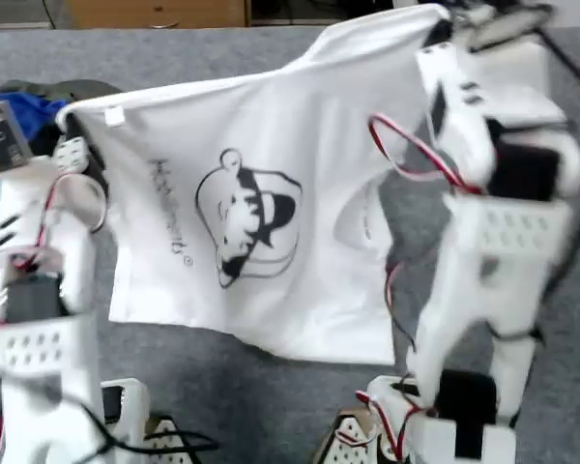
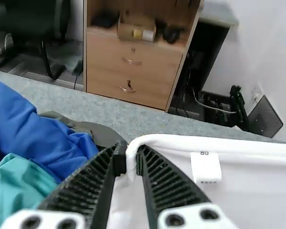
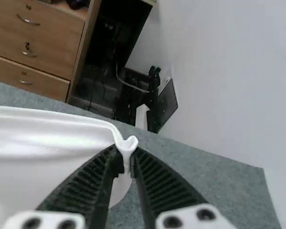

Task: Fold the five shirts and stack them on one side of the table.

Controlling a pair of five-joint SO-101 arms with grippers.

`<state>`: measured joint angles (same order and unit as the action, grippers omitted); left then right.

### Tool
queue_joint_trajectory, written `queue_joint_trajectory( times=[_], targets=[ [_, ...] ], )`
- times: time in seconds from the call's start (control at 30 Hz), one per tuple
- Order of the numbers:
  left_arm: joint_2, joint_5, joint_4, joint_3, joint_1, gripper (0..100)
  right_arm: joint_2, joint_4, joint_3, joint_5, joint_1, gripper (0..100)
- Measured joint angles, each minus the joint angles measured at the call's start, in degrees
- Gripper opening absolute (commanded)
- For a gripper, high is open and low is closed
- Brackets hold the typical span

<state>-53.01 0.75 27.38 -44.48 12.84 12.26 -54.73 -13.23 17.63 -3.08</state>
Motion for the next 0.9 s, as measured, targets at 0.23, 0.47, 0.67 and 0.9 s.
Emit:
queue_joint_trajectory(
  times=[0.23,0.47,0.67,0.9],
  targets=[
    [25.9,0.0,-18.0,5.0,-0.1,2,-13.5,22.4,6.2,0.0,1.0,0.2],
    [51.1,0.0,-13.3,29.7,-0.4,2,-28.3,29.5,-6.9,0.1,1.1,0.2],
    [59.3,0.0,-3.3,50.6,-2.4,2,-40.2,29.8,-28.5,0.1,1.7,0.2],
    [63.1,0.1,4.1,57.8,-3.3,2,-53.0,18.4,-49.9,0.1,2.4,0.2]
  ],
)
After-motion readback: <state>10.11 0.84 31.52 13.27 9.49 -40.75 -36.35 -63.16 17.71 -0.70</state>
